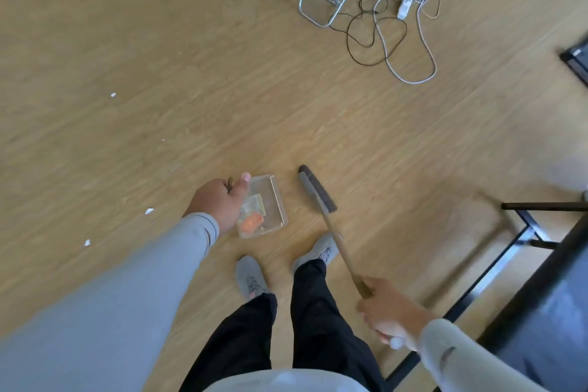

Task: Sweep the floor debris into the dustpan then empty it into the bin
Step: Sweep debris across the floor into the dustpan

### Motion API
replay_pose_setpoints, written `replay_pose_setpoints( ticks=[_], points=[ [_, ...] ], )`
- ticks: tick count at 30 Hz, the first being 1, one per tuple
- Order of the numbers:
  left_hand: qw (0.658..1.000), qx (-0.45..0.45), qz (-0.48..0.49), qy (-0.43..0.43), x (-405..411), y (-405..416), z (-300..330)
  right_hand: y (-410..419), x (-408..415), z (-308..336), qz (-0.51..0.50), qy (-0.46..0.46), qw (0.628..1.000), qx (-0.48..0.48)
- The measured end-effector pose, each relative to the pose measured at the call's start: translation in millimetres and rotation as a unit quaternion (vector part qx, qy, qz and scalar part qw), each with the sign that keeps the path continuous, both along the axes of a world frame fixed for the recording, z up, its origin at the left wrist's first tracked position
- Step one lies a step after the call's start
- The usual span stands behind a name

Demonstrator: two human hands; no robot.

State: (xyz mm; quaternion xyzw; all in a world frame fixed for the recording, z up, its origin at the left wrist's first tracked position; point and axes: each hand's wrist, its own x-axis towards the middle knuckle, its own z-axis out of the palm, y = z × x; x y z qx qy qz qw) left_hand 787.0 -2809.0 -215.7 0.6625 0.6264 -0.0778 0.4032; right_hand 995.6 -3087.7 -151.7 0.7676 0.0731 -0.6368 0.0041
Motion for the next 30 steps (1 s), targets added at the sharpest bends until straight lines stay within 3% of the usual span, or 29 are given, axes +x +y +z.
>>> replay_pose_setpoints(
  ticks=[4, 7, 14, 18, 21, 25, 30],
  points=[
    [1.0, -0.01, 0.004, 0.0, -0.1, -3.9, 2.1, -31.3, 92.0, 59.2, -0.179, 0.053, 0.982, 0.003],
    [1.0, -0.01, 0.003, 0.0, -5.2, -3.0, 0.3, -37.9, 124.3, 83.3, -0.224, 0.034, 0.974, 0.001],
    [1.0, -0.017, 0.01, -0.001, -0.4, -1.4, -3.0, 17.6, 60.4, -2.2, -0.039, -0.124, 0.991, 0.023],
    [1.0, -0.006, 0.01, 0.003, -2.2, 1.1, -4.7, 23.5, -1.7, -16.9, 0.028, -0.048, 0.998, 0.005],
    [1.0, -0.004, 0.009, 0.001, 0.2, 0.9, -4.1, 14.0, -5.9, 12.5, -0.018, 0.053, 0.998, 0.015],
    [1.0, -0.007, 0.011, -0.007, -2.0, 1.7, -3.5, -3.8, 56.3, 61.5, -0.183, 0.097, 0.978, 0.022],
    [1.0, -0.023, 0.014, -0.014, -6.6, -1.0, -2.8, -8.5, 77.5, 79.8, -0.169, 0.021, 0.984, 0.049]
  ],
)
